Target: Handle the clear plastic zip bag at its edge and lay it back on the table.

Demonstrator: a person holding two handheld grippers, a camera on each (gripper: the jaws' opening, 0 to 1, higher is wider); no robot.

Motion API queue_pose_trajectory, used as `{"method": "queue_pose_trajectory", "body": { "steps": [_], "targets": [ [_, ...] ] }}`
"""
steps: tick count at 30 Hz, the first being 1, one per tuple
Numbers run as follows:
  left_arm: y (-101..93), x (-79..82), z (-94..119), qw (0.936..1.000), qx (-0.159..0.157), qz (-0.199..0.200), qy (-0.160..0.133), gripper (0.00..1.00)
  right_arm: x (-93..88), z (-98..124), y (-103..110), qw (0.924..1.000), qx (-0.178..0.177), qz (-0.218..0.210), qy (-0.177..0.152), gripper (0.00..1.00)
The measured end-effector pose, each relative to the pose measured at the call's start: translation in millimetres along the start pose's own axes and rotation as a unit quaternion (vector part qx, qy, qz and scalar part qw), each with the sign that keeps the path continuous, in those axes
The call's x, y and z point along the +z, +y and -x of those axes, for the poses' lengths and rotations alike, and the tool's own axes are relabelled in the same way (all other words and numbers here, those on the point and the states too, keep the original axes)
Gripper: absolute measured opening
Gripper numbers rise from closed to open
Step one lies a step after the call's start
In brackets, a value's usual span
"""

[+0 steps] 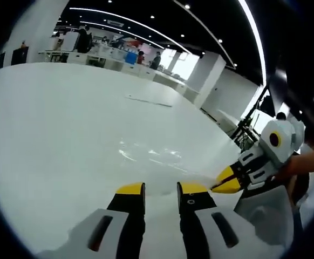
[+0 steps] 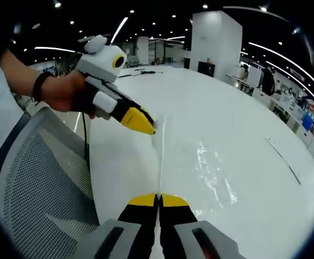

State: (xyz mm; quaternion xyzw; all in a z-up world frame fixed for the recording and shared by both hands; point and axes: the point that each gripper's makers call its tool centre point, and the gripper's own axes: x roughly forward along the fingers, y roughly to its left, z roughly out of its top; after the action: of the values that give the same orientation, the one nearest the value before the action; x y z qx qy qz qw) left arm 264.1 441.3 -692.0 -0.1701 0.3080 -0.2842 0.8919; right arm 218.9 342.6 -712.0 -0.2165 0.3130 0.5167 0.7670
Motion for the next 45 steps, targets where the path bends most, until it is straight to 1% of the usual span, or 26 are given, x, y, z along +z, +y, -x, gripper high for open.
{"method": "queue_pose_trajectory", "body": {
  "steps": [1, 4, 7, 13, 15, 17, 20, 23, 27, 29, 31, 32, 34, 37, 40, 42, 43, 44, 45],
  "targets": [
    [-4.3, -1.3, 3.1, 0.9999, -0.005, 0.011, -0.005, 0.17, -1.4, 0.2, -0.4, 1.0, 0.0, -0.001, 0.0, 0.0],
    [-5.5, -3.8, 6.3, 0.9998, -0.009, 0.019, -0.005, 0.12, -5.4, 1.1, -1.4, 0.9999, 0.0, -0.011, -0.001, 0.0],
    [-7.7, -9.0, 5.6, 0.9997, -0.015, 0.018, 0.003, 0.1, -11.4, 0.5, -2.8, 0.9997, -0.002, -0.024, 0.001, 0.0],
    [-10.8, -13.2, 2.7, 0.9993, -0.028, 0.023, 0.008, 0.04, -20.1, -1.5, -3.4, 0.9996, -0.003, -0.025, 0.011, 0.0],
    [-14.9, -16.4, 2.1, 0.9989, -0.037, 0.026, 0.015, 0.02, -22.9, -3.4, -5.0, 0.9995, -0.005, -0.028, 0.013, 0.0],
    [-19.5, -18.8, 2.6, 0.9991, -0.035, 0.016, 0.019, 0.0, -23.8, -4.7, -5.2, 0.9994, -0.007, -0.032, 0.013, 0.0],
    [-21.9, -20.9, 2.1, 0.999, -0.037, 0.016, 0.021, 0.0, -24.5, -6.0, -3.8, 0.9992, -0.008, -0.037, 0.014, 0.0],
    [-21.0, -21.2, 1.5, 0.999, -0.035, 0.019, 0.021, 0.0, -24.9, -8.3, -4.6, 0.9989, -0.009, -0.045, 0.011, 0.04],
    [-19.7, -20.4, 1.9, 0.999, -0.032, 0.028, 0.018, 0.0, -17.9, -4.8, -4.8, 0.9992, -0.021, -0.034, 0.0, 0.11],
    [-21.5, -20.1, 3.4, 0.9989, -0.032, 0.03, 0.018, 0.0, -13.0, -3.9, -5.2, 0.9995, -0.027, -0.018, -0.004, 0.15],
    [-23.0, -20.0, 4.5, 0.9989, -0.03, 0.031, 0.018, 0.0, -9.6, -4.0, -7.5, 0.9992, -0.037, 0.012, -0.001, 0.19],
    [-23.2, -19.9, 4.2, 0.9988, -0.032, 0.032, 0.018, 0.0, -7.9, -4.0, -7.4, 0.9989, -0.041, 0.025, 0.0, 0.23],
    [-22.8, -19.4, 2.8, 0.9988, -0.032, 0.032, 0.017, 0.0, -2.9, -5.1, -3.4, 0.998, -0.043, 0.046, -0.002, 0.27],
    [-27.1, -18.6, 3.5, 0.9987, -0.035, 0.032, 0.018, 0.0, 4.5, -6.5, 2.0, 0.9953, -0.052, 0.082, 0.0, 0.28],
    [-26.6, -17.9, 2.9, 0.9986, -0.036, 0.035, 0.018, 0.0, 7.8, -10.5, 6.9, 0.9939, -0.05, 0.098, 0.0, 0.28],
    [-27.0, -16.5, 3.4, 0.9984, -0.036, 0.04, 0.016, 0.0, 9.3, -11.8, 5.6, 0.9896, -0.062, 0.13, 0.008, 0.28],
    [-27.1, -15.8, 3.9, 0.9983, -0.036, 0.043, 0.015, 0.0, 10.0, -12.1, 5.8, 0.9886, -0.065, 0.135, 0.009, 0.28],
    [-27.3, -14.9, 4.8, 0.9983, -0.035, 0.045, 0.013, 0.0, 12.6, -12.0, 4.2, 0.9851, -0.077, 0.154, 0.009, 0.28],
    [-29.0, -14.2, 6.4, 0.9982, -0.035, 0.048, 0.012, 0.0, 14.5, -12.6, 5.1, 0.9829, -0.081, 0.165, 0.008, 0.27]
  ]
}}
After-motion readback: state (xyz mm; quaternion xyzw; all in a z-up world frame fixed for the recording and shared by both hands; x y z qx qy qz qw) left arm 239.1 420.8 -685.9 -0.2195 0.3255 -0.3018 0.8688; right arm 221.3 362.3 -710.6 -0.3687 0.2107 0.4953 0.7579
